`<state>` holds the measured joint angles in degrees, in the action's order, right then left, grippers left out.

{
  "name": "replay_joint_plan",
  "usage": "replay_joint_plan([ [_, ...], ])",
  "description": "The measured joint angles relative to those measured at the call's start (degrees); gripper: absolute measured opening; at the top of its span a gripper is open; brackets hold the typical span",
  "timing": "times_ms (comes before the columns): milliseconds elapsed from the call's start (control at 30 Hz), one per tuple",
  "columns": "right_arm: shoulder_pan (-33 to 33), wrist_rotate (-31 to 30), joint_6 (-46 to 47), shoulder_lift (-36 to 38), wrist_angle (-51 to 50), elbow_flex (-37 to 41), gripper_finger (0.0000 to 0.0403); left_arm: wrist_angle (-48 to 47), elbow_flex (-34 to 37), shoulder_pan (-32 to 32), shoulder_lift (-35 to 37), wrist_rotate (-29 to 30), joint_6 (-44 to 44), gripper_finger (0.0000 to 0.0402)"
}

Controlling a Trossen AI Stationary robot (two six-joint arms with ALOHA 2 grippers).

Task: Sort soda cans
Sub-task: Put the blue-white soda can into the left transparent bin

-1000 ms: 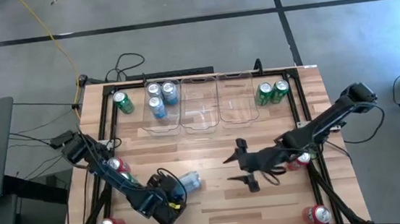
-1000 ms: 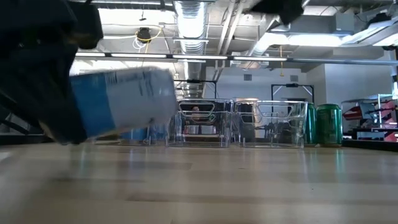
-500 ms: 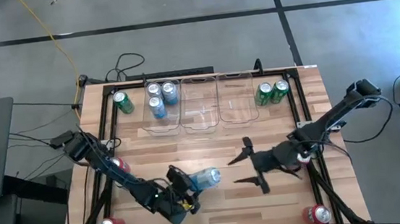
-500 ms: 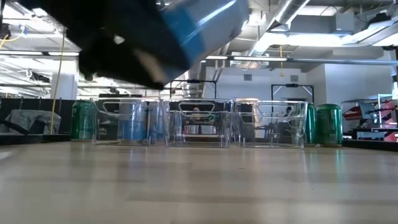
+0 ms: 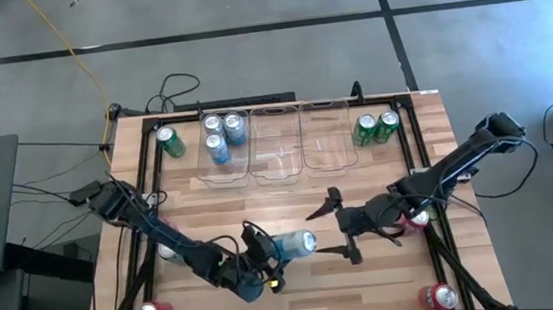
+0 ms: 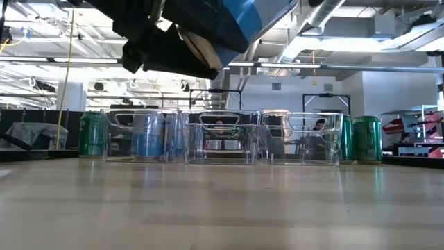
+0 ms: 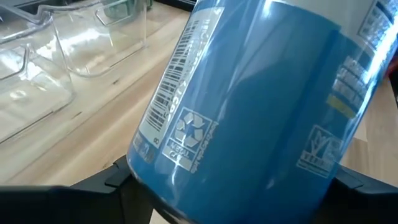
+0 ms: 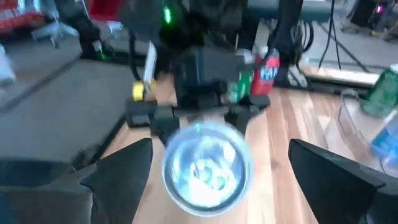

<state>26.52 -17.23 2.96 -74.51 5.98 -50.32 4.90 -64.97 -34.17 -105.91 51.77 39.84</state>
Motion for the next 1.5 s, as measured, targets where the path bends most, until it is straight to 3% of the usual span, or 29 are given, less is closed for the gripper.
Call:
replay_joint_plan([
  [533, -2.3, 2.4, 0.5, -6.4, 7.3, 0.0, 0.0394, 11.3, 0.0, 1.2, 0.0, 2.0, -10.1, 0.0286],
  [633, -2.0, 2.4, 0.2, -6.4, 8.0, 0.0, 0.0376, 11.8, 0.0, 1.3, 0.0, 1.8, -10.9, 0.0286],
  [867, -1.8, 1.7, 0.0, -6.4, 8.2, 0.0, 0.0288, 11.5, 0.0, 1.9, 0.0, 1.8, -10.5, 0.0286],
  [1000, -1.8, 1.7, -1.2, -6.1, 7.0, -0.6, 0.0285, 9.8, 0.0, 2.2, 0.2, 1.1, -10.7, 0.0292],
  [1267, -5.8, -0.9, -9.1, -2.1, -9.6, -12.6, 0.0285, -12.9, -0.2, -0.5, 12.5, 0.9, -3.1, 0.0299],
  [1433, -14.3, 0.1, -14.4, -3.5, -17.5, -20.0, 0.0284, -34.7, -0.2, -3.1, 23.7, 10.3, 10.9, 0.0292],
  [1500, -19.8, 4.1, -15.7, -4.9, -17.4, -22.8, 0.0284, -42.0, -0.1, -4.6, 27.4, 14.6, 13.7, 0.0288],
])
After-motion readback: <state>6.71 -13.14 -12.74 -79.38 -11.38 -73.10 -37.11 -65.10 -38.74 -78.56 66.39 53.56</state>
